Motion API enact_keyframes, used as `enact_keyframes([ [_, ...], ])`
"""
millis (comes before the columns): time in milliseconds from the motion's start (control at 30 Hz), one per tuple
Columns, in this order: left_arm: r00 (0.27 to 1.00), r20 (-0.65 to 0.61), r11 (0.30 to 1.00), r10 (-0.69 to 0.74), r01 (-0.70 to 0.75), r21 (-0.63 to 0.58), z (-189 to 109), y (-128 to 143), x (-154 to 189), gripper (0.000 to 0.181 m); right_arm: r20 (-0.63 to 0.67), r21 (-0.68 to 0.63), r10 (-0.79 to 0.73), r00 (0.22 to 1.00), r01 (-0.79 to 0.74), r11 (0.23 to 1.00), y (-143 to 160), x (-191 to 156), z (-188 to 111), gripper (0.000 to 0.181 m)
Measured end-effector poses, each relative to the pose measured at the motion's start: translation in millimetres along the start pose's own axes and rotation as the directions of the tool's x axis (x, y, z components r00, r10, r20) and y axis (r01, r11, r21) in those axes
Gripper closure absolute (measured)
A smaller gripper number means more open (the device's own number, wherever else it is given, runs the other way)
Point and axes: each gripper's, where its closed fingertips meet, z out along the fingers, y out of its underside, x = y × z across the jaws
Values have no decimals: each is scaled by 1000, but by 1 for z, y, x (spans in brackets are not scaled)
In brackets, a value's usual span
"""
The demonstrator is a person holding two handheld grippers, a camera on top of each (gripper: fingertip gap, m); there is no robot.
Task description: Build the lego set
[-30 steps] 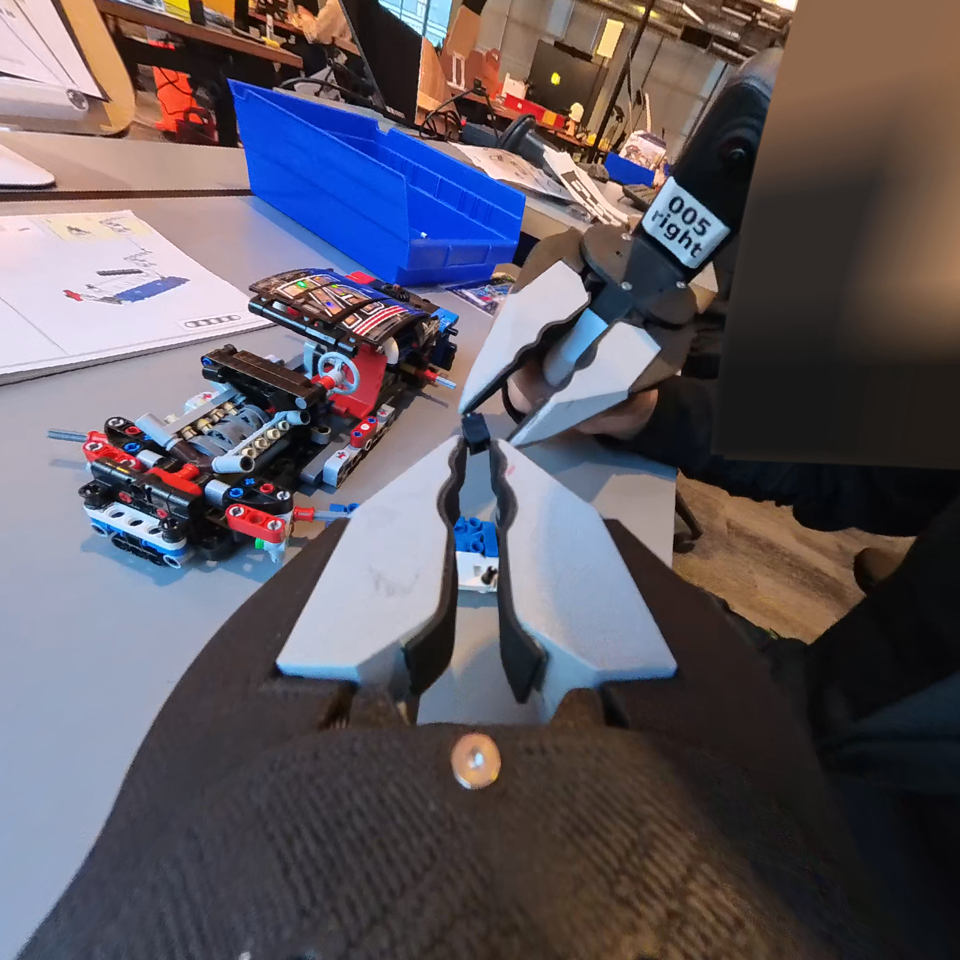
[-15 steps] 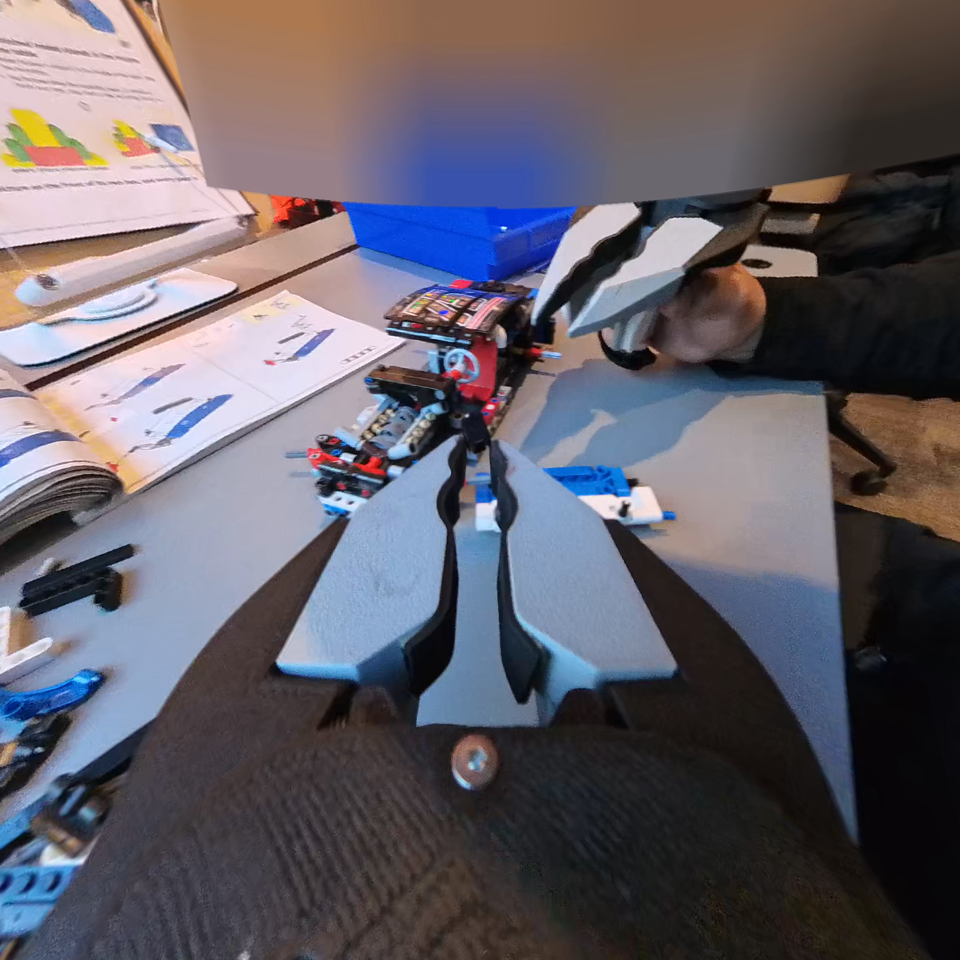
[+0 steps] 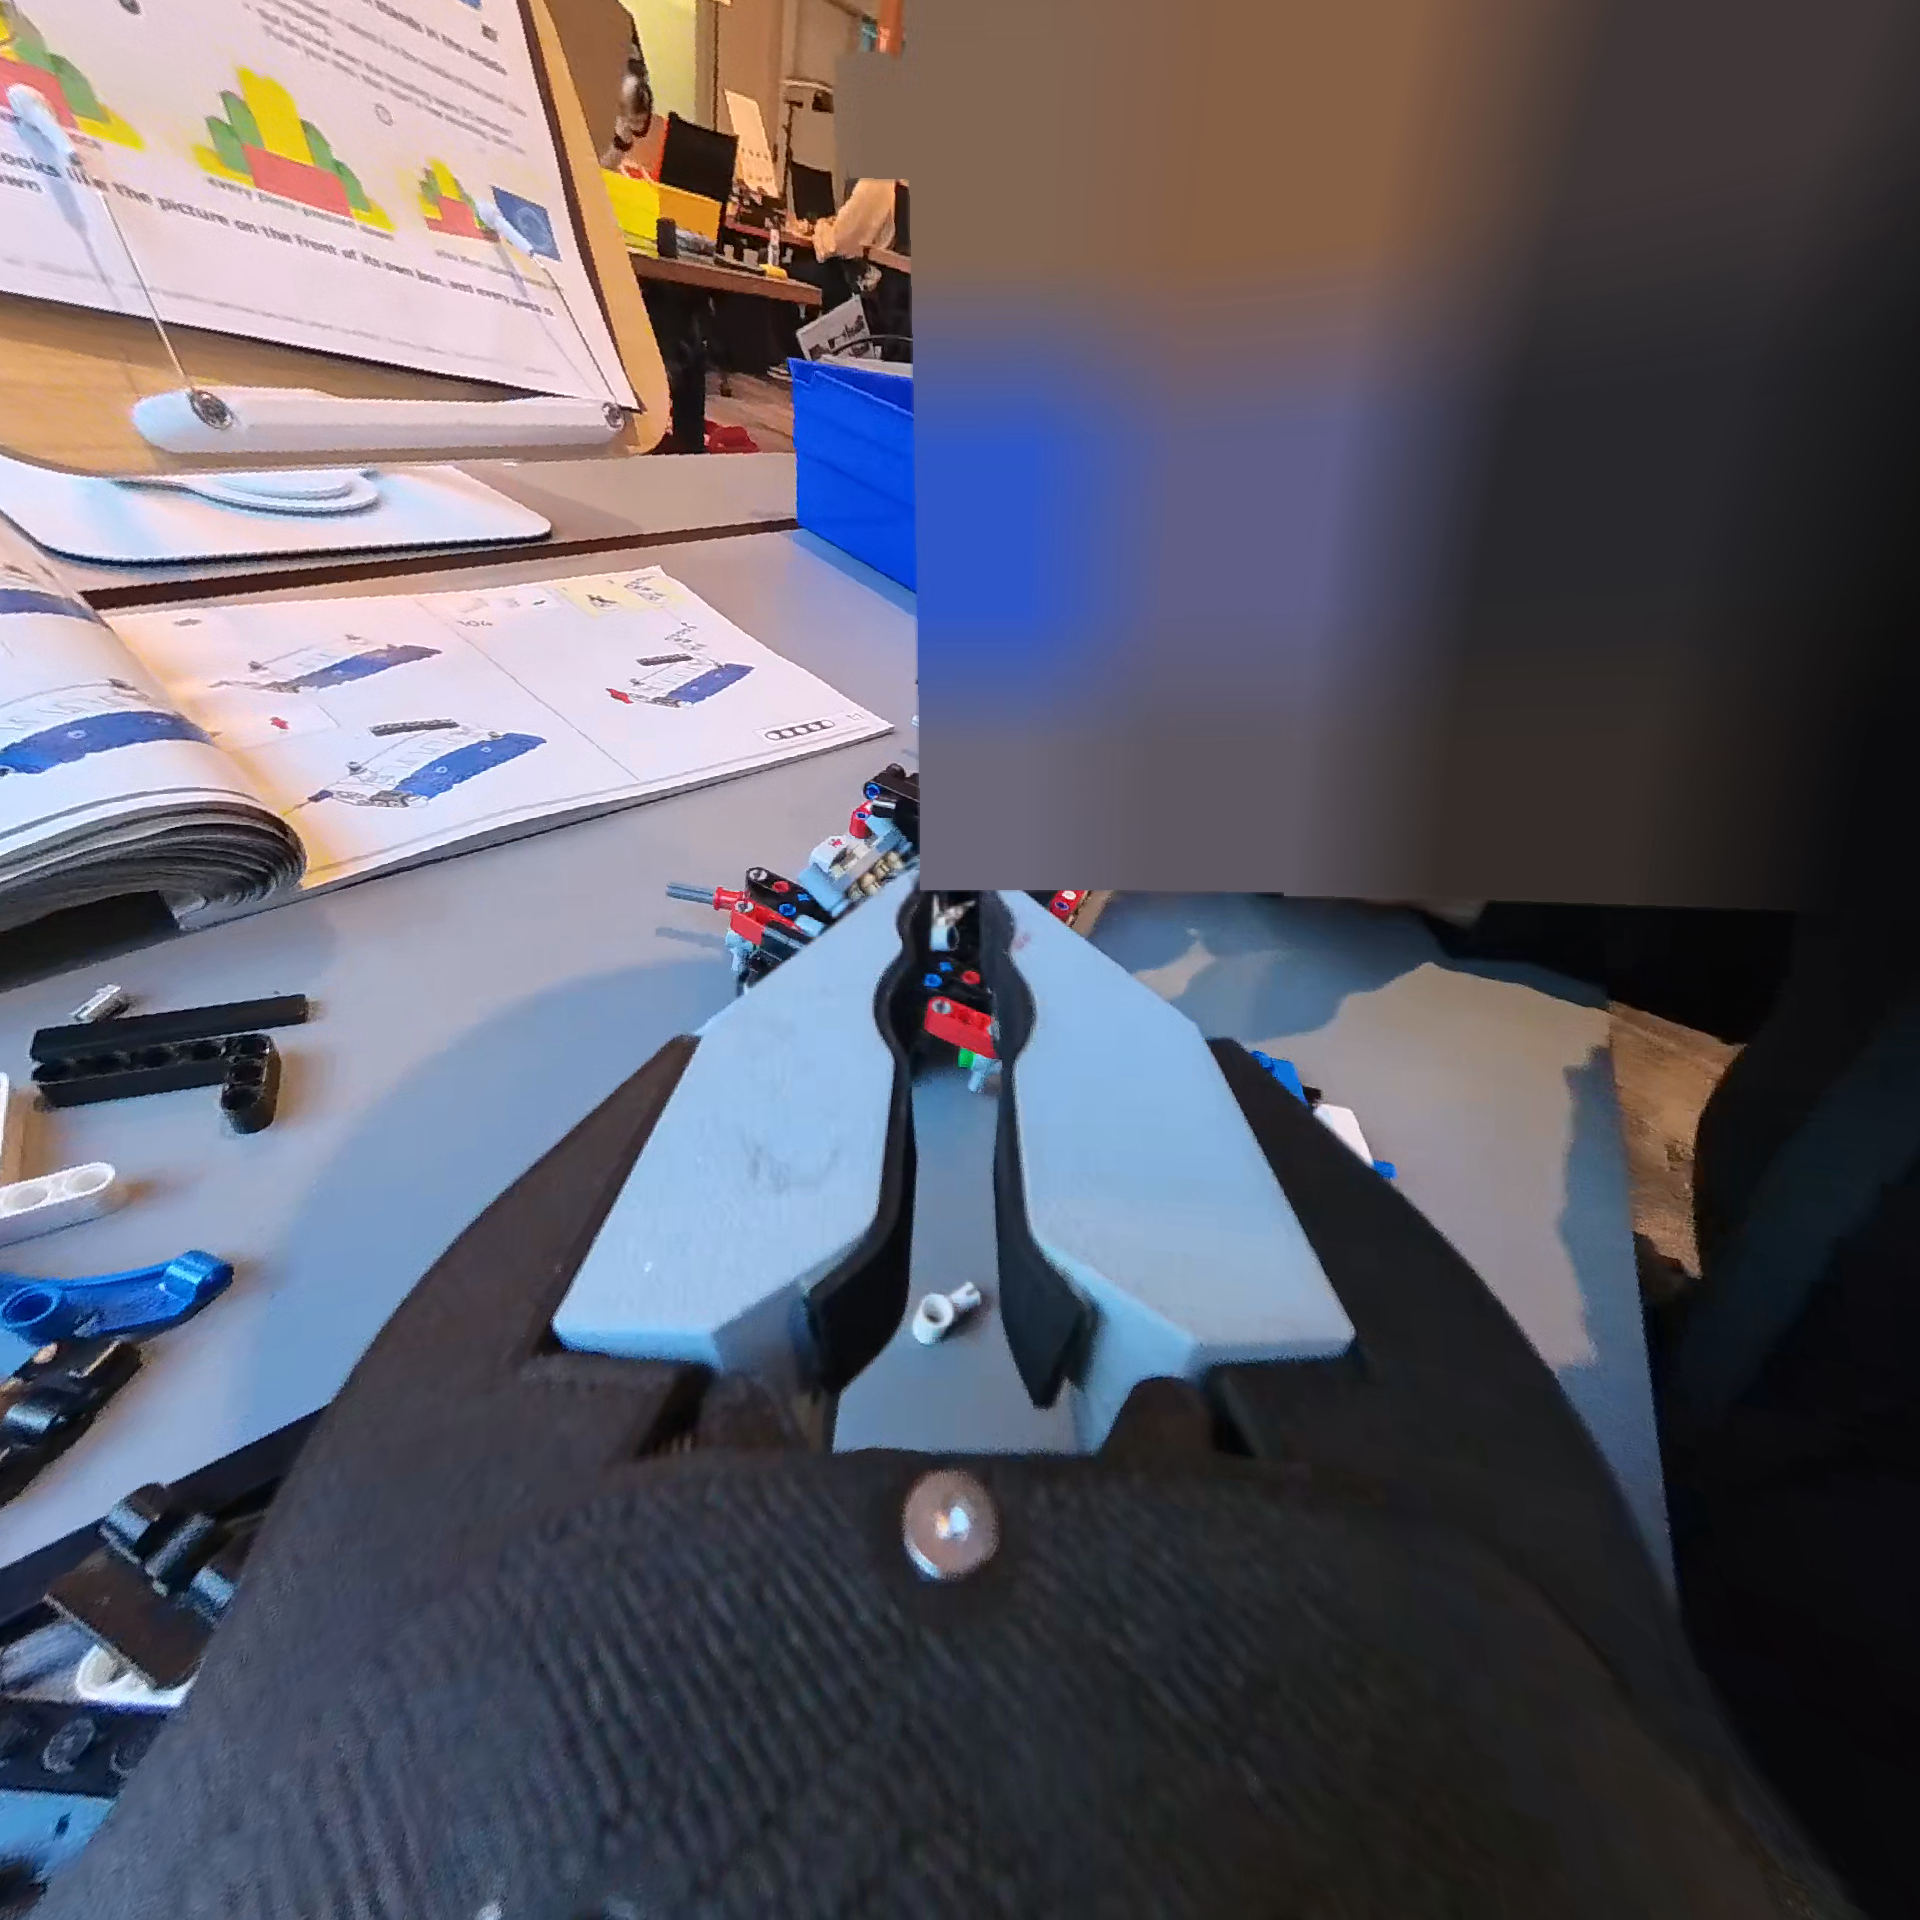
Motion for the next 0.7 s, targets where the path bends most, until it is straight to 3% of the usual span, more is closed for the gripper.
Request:
enact_keyframes([
  [167, 1000, -1, 1000, -7, 7, 16, 1, -2, 2, 176, 2, 1, -37, 999, 37, 999, -5, -7, 2, 171],
  [267, 986, -60, 982, -154, 159, 98, 4, -12, 10, 176, -18, 0, -74, 997, 74, 997, -8, -11, 3, 170],
  [400, 858, -247, 869, -450, 485, 99, 6, -20, 36, 176, -99, 35, -108, 989, 112, 993, -23, -11, 1, 170],
  [500, 713, -358, 729, -603, 675, 117, 0, -36, 53, 176, -154, 134, -107, 982, 129, 983, -53, -23, -2, 166],
  [600, 592, -435, 634, -678, 771, 60, -2, -41, 78, 177, -217, 137, -152, 964, 184, 973, -67, -35, -1, 163],
  [700, 541, -468, 595, -698, 802, 40, -6, -45, 98, 177, -212, 147, -178, 961, 212, 966, -77, -56, -2, 162],
])
